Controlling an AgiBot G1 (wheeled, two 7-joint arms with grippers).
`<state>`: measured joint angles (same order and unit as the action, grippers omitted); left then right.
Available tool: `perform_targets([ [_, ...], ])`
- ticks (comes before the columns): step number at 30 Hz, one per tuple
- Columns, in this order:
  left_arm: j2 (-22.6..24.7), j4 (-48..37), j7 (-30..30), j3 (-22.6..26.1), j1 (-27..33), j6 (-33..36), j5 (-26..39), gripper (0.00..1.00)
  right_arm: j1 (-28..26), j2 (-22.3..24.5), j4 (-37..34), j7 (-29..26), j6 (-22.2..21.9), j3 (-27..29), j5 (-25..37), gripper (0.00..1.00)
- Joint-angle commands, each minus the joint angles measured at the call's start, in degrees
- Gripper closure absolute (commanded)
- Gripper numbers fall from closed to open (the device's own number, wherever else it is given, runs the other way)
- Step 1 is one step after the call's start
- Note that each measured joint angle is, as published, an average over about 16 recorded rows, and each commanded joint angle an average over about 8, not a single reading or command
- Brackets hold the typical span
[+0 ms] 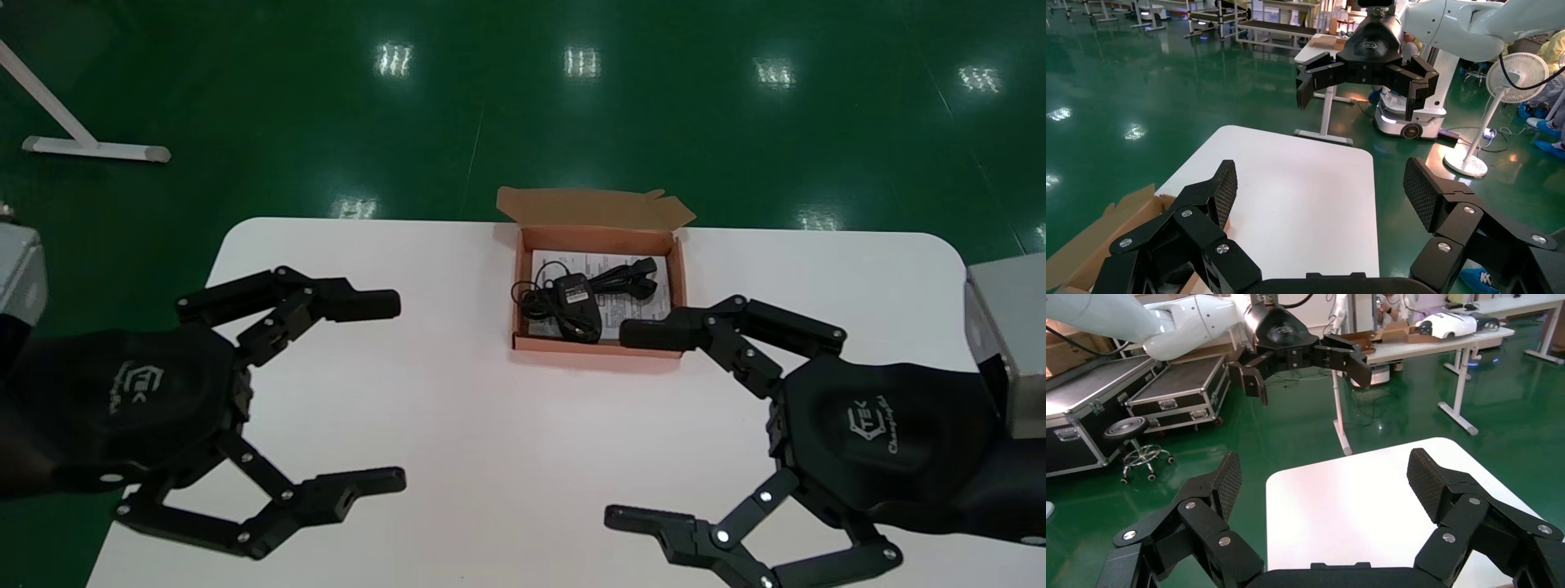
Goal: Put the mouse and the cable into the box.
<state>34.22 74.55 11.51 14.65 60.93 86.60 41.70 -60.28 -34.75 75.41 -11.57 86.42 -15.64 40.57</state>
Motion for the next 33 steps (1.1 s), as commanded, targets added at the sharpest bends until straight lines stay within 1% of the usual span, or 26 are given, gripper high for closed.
perform_targets([
  [1, 0.1, -0.2, -0.1, 0.2, 0.1, -0.2, 0.0, 0.00, -0.2, 0.0, -0.4, 0.2, -0.2, -0.1, 0.2, 0.00],
  [33, 0.8, -0.9, -0.7, 1.3, 0.6, -0.9, 0.2, 0.00, -1.3, -0.3, -1.9, 0.9, -0.8, -0.4, 1.3, 0.00],
])
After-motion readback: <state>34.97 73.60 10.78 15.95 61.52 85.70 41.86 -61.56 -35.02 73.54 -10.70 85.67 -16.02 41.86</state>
